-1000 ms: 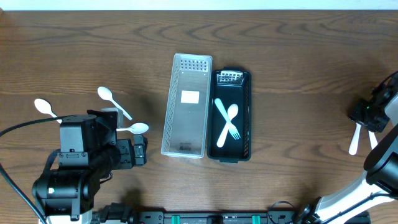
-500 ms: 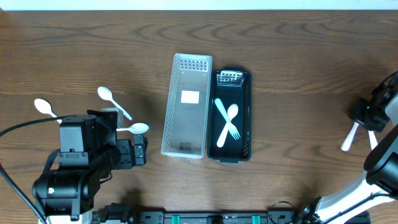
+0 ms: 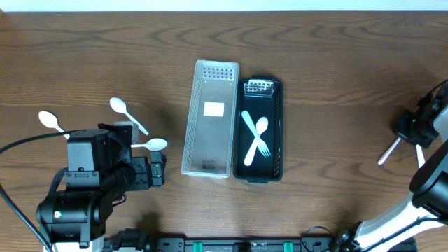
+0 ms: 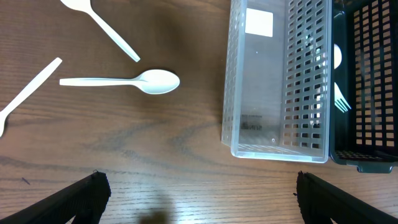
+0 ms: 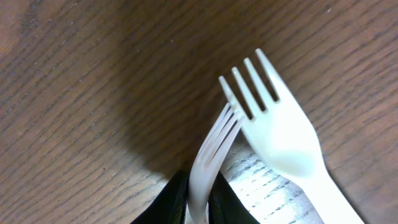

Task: Pack container
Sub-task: 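Lift the grasped white fork away from the other fork, then place the white fork into the black basket and release it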

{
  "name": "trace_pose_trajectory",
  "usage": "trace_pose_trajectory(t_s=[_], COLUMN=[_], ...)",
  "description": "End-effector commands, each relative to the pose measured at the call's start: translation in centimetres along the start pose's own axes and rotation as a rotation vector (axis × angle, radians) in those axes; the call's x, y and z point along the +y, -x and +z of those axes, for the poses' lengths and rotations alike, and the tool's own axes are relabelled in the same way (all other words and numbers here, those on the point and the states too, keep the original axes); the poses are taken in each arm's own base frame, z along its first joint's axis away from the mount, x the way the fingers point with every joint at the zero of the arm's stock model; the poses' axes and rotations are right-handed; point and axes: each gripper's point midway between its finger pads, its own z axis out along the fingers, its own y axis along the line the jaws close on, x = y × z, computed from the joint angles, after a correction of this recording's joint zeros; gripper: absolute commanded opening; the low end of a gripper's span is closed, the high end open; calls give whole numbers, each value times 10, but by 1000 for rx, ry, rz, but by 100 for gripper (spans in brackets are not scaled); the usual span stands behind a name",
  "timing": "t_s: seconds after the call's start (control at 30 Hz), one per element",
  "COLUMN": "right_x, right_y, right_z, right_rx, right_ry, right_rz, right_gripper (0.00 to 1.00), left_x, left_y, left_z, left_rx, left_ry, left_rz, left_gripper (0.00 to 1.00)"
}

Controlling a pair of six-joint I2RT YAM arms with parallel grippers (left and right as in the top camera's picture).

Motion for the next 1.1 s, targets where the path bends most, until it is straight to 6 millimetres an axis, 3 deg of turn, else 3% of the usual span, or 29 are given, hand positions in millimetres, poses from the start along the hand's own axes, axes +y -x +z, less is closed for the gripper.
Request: trace_pose_trajectory(t_s=[0.0, 0.2, 0.37, 0.5, 0.63, 0.77, 0.93, 1.0, 1.07], right_x=[6, 6, 13, 23, 51, 105, 199, 235, 264], right_y=[-38, -38, -37, -30, -9, 0, -32, -54, -76], right_z=[32, 32, 29, 13, -32, -101, -200, -232, -252], right_rx=[139, 137, 137, 106, -6, -142, -289, -333, -354], right_ry=[53, 52, 85, 90, 111, 166, 296, 361, 410], right_rz=[17, 21, 33, 10, -56, -183, -409, -487, -531], right_gripper=[12, 1, 1, 1, 1, 1, 1, 1, 1], left_x=[-1, -1, -1, -1, -1, -1, -1, -1, -1], left_y=[3, 3, 3, 3, 3, 3, 3, 3, 3], left_z=[-3, -3, -3, -3, -3, -3, -3, -3, -3], left_rx=[-11, -12, -11, -12, -12, -12, -12, -11, -11], left_ry=[-1, -1, -1, -1, -1, -1, -1, -1, -1], left_rz=[10, 10, 10, 10, 10, 10, 10, 10, 10], left_gripper=[98, 98, 98, 98, 98, 98, 98, 98, 98])
